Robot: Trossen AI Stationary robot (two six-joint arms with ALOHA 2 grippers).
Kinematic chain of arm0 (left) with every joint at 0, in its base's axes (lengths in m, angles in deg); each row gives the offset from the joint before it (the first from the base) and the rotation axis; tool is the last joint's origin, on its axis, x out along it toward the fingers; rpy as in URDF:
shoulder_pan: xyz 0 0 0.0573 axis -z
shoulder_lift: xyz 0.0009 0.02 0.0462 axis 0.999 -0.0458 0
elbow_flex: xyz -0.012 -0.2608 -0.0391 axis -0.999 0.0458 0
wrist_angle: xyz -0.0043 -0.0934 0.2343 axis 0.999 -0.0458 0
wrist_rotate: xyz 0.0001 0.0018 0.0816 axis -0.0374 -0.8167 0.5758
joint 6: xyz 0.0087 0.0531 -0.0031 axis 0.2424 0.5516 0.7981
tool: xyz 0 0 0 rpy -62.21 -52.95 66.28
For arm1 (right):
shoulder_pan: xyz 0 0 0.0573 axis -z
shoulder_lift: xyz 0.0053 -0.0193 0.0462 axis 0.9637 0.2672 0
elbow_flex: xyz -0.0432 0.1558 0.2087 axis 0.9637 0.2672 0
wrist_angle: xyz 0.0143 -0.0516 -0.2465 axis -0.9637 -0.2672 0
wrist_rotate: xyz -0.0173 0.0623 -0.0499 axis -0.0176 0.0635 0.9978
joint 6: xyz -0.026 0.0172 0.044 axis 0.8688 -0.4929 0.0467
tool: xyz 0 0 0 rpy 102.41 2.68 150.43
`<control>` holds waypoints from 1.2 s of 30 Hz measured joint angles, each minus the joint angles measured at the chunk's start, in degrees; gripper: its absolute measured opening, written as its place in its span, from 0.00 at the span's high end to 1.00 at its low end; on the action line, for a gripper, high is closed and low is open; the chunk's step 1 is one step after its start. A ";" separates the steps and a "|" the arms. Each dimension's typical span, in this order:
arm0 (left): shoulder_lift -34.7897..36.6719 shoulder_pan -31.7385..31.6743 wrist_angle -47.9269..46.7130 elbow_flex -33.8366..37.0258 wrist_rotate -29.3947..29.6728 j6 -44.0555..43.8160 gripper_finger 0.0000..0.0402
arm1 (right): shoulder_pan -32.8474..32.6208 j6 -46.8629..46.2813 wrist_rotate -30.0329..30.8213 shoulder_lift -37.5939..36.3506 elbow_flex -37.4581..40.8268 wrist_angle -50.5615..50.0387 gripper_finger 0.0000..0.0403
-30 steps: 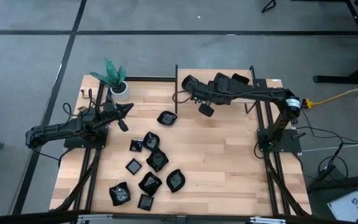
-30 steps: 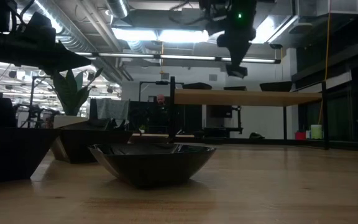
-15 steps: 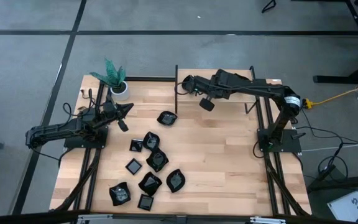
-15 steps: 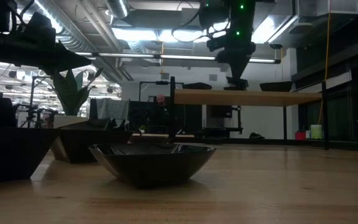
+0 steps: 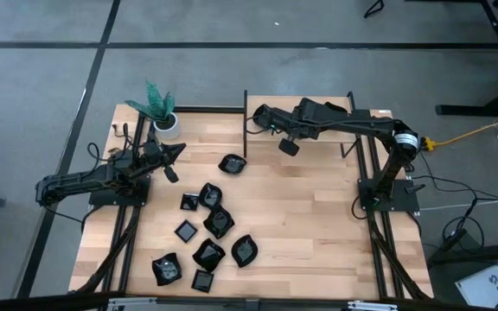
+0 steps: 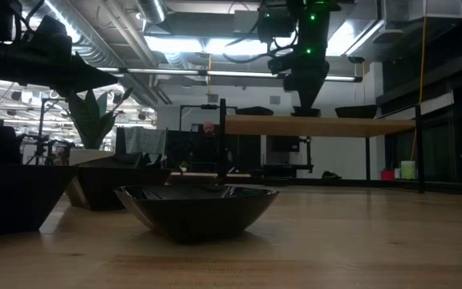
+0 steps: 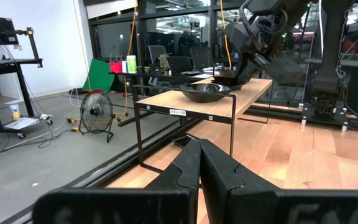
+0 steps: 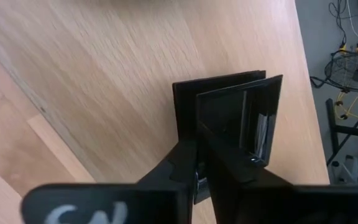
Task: Pick & Place Mini shaped plates
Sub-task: Stack the black square plate on top of the black square plate on the shelf, then stack the black leaf-shaped plate on top of the black leaf-shaped plate on the shelf
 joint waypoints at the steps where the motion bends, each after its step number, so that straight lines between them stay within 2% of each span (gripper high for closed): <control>1: 0.02 0.00 -0.01 0.02 0.00 0.00 0.99 | 0.00 -0.14 -0.05 0.00 0.00 0.10 0.90; 9: 0.01 0.01 -0.02 0.00 0.00 0.00 0.99 | 0.00 -0.32 -3.96 0.00 -1.70 -0.47 0.77; 17: 0.01 0.01 -0.01 0.01 0.00 0.00 0.99 | -0.17 -0.89 -6.29 0.04 -8.81 -5.25 0.62; 27: 0.01 0.02 -0.01 0.01 0.00 0.00 0.99 | -2.64 -2.96 -6.50 0.04 -13.97 -7.28 0.63; 33: 0.00 0.01 -0.01 0.01 0.00 0.00 0.99 | -6.76 -5.44 -16.50 0.04 -13.99 -4.05 0.65; 36: 0.01 0.01 0.00 0.01 0.00 0.00 0.99 | -10.20 -6.13 -18.13 0.04 -13.99 -2.18 0.65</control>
